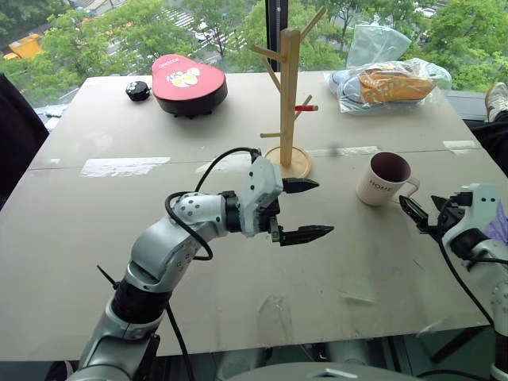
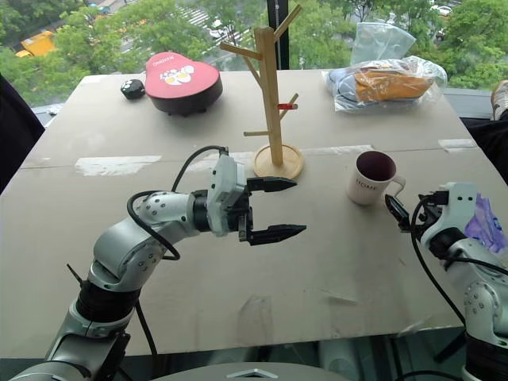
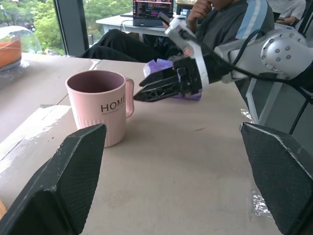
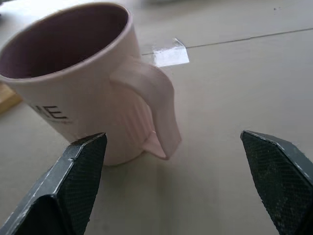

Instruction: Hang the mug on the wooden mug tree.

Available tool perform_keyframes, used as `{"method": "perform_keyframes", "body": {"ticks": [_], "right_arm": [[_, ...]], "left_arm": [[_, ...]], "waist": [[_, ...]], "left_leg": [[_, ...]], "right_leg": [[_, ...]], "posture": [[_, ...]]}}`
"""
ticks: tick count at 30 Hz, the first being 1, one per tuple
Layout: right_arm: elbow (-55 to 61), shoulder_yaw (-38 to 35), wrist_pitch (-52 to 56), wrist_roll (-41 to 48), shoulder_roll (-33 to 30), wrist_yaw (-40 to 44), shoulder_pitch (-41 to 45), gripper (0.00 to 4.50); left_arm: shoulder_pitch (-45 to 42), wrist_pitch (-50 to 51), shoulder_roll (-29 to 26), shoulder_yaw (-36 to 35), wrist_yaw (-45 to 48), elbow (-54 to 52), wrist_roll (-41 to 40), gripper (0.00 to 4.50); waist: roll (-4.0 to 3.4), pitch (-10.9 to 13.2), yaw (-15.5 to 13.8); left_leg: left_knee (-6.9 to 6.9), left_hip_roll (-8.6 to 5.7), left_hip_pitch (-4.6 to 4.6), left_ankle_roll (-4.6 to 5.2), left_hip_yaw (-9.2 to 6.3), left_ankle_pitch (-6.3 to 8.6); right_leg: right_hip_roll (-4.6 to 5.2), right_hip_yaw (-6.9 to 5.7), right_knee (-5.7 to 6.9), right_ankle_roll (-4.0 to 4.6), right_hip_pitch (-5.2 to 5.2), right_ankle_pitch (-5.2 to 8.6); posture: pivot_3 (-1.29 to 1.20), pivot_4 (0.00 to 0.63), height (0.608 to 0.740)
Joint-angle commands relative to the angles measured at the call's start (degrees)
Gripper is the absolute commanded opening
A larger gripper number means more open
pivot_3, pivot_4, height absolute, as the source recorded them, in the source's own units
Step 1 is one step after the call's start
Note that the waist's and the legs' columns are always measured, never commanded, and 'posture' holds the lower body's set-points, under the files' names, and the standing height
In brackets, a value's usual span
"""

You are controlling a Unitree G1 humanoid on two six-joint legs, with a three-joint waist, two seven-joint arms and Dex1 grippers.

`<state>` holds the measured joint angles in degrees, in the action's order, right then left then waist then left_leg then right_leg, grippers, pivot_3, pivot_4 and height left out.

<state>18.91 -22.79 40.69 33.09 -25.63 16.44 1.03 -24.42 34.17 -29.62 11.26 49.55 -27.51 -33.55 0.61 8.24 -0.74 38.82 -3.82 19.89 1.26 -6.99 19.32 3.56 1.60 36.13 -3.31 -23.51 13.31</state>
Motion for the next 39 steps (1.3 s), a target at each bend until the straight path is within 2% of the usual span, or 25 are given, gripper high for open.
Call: {"method": "perform_keyframes", "body": {"ticks": [1,5,12,15,22,23,29,33,34,36,39], "right_arm": [[-3.0,1.0,-4.9,-4.2,0.2,-1.4,2.6,4.43],[-12.5,2.0,-11.4,-7.8,1.2,-1.1,7.2,4.43],[-23.5,4.3,-17.1,-9.2,2.7,2.8,13.3,4.43],[-29.1,3.8,-20.4,-8.5,3.3,5.6,16.5,3.66],[-31.9,5.2,-21.3,-8.9,2.1,11.4,17.4,0.39],[-31.6,5.6,-21.2,-9.2,2.0,12.0,17.3,0.12],[-28.1,11.8,-19.2,-11.0,-3.0,19.8,20.3,0.12],[-30.5,20.7,-21.7,-15.0,-11.4,35.7,34.1,0.12],[-33.6,23.9,-23.5,-17.4,-12.8,40.0,39.9,0.12],[-38.5,27.9,-26.4,-20.5,-14.3,45.2,47.5,0.12],[-49.0,33.8,-32.5,-26.4,-13.2,51.4,61.6,0.12]], "left_arm": [[-0.3,-0.3,-0.1,-0.9,-0.5,-2.0,0.0,4.5],[-0.3,0.1,-0.2,-1.5,-1.3,-2.8,-0.4,4.5],[-0.2,-0.1,-0.2,-1.6,-2.4,-3.1,0.0,4.5],[-0.1,-0.3,-0.1,-2.1,-3.1,-3.3,-0.1,4.5],[1.6,-1.2,-0.8,-2.9,-3.5,-3.7,0.8,4.5],[1.9,-1.3,-0.7,-3.0,-3.7,-3.7,0.9,4.5],[4.7,-3.3,1.5,-4.7,-7.0,-2.6,1.6,4.5],[7.2,-9.5,7.5,-8.4,-13.7,-0.1,3.8,4.5],[8.7,-12.1,9.1,-9.1,-14.7,0.0,4.7,4.5],[10.8,-15.7,11.0,-9.7,-15.7,0.4,6.2,4.5],[14.6,-20.0,14.8,-11.2,-17.6,0.8,6.0,4.5]], "waist": [[0.0,0.0,0.1],[0.0,0.0,0.1],[0.0,0.0,0.3],[0.0,0.0,0.6],[0.0,0.0,1.2],[0.0,0.0,1.3],[-0.01,0.0,1.6],[-0.15,0.1,2.0],[-0.14,0.1,2.0],[-0.13,0.1,2.2],[0.1,-0.1,1.7]], "left_leg": [[0.0,0.0,0.0,0.0,0.02,0.0],[0.01,-0.01,-0.01,0.0,0.04,0.0],[0.0,0.0,0.0,0.0,0.04,0.0],[0.01,0.0,0.0,0.0,0.06,0.0],[0.0,0.0,0.0,0.0,0.04,0.0],[0.0,0.0,0.01,0.0,0.04,0.0],[0.02,0.02,-0.01,0.0,0.04,0.0],[0.03,0.02,-0.01,0.0,0.09,0.0],[0.08,-0.01,-0.01,0.0,0.21,0.0],[0.1,0.01,-0.01,0.0,0.11,0.0],[-0.14,0.06,0.01,-0.01,-0.06,0.0]], "right_leg": [[-0.01,0.01,0.0,0.0,-0.01,0.0],[-0.06,0.02,0.01,0.0,0.0,0.0],[-0.05,0.03,0.02,0.0,-0.03,0.0],[-0.05,0.04,0.03,0.0,-0.02,0.0],[0.01,0.03,0.02,0.0,-0.03,0.0],[0.02,0.04,0.02,0.0,-0.03,0.0],[0.06,0.06,0.07,0.0,-0.04,0.0],[0.06,0.1,0.07,0.0,-0.06,-0.01],[0.07,0.21,0.06,-0.05,-0.07,-0.03],[0.08,0.21,0.0,-0.05,-0.07,-0.04],[0.08,0.02,-0.21,-0.03,-0.07,-0.04]], "posture": [[0.0,0.15,0.74],[0.0,0.15,0.74],[0.0,0.15,0.74],[0.0,0.15,0.74],[0.0,0.15,0.74],[0.0,0.15,0.74],[0.0,0.15,0.74],[0.0,0.15,0.74],[0.0,0.15,0.74],[0.0,0.15,0.74],[0.0,0.15,0.74]]}}
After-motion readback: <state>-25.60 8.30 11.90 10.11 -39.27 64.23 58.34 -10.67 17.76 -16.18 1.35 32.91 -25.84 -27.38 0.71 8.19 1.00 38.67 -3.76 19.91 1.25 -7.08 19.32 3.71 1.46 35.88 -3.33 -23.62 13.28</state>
